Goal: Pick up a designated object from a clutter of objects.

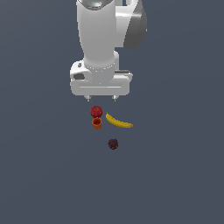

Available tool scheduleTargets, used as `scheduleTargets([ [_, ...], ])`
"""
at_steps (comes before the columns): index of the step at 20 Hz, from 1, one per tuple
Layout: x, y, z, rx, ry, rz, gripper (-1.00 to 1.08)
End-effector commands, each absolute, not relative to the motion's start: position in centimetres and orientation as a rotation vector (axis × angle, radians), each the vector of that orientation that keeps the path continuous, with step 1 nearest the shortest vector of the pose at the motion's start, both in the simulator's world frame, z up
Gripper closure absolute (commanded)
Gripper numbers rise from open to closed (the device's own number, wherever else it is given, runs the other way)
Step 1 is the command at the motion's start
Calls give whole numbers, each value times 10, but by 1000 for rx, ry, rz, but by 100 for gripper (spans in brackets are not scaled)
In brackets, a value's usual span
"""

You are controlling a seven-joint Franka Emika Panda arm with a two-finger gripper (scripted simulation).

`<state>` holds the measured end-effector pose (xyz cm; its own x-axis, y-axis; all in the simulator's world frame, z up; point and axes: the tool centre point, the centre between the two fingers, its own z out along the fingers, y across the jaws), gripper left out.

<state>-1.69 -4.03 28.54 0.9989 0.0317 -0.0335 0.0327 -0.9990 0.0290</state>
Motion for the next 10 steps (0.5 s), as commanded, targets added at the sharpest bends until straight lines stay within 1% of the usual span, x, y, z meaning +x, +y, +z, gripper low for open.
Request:
scheduleTargets([
  [1, -20, -43, 275, 3114, 99, -51, -92],
  [10, -39, -59, 227, 3112, 352, -41, -92],
])
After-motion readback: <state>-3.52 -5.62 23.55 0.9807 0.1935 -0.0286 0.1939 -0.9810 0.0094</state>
